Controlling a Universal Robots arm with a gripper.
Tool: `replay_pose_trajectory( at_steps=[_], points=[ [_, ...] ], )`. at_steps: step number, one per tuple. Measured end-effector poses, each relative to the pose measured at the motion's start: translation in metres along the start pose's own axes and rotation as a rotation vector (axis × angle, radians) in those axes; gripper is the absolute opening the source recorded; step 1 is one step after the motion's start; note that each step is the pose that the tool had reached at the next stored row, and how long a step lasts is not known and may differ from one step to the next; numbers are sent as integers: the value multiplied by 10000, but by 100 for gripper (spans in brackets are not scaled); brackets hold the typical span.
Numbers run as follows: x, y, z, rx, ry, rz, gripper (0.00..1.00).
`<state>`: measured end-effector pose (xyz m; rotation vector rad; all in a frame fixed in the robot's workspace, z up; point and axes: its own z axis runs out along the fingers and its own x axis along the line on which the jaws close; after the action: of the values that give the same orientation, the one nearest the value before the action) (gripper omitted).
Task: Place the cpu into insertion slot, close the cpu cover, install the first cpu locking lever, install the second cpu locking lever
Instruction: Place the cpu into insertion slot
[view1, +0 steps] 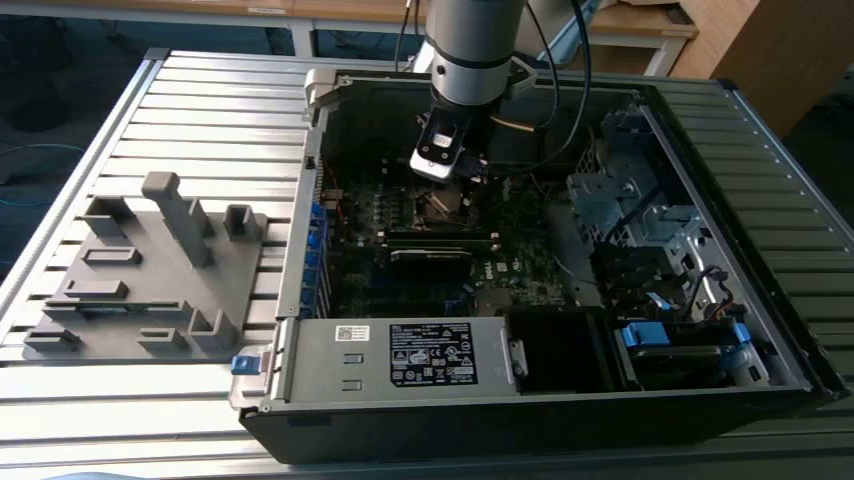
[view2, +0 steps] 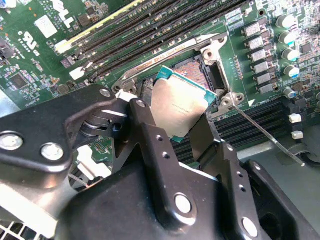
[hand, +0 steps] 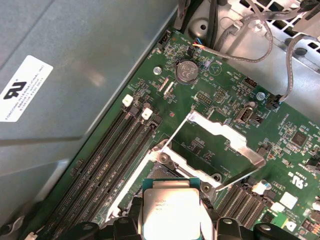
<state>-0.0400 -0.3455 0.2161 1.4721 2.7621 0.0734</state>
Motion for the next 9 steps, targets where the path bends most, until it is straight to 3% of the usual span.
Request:
replay_pose_trajectory(
  at_steps=[9],
  points=[
    [0,0,0,0,0,23,54]
  ],
)
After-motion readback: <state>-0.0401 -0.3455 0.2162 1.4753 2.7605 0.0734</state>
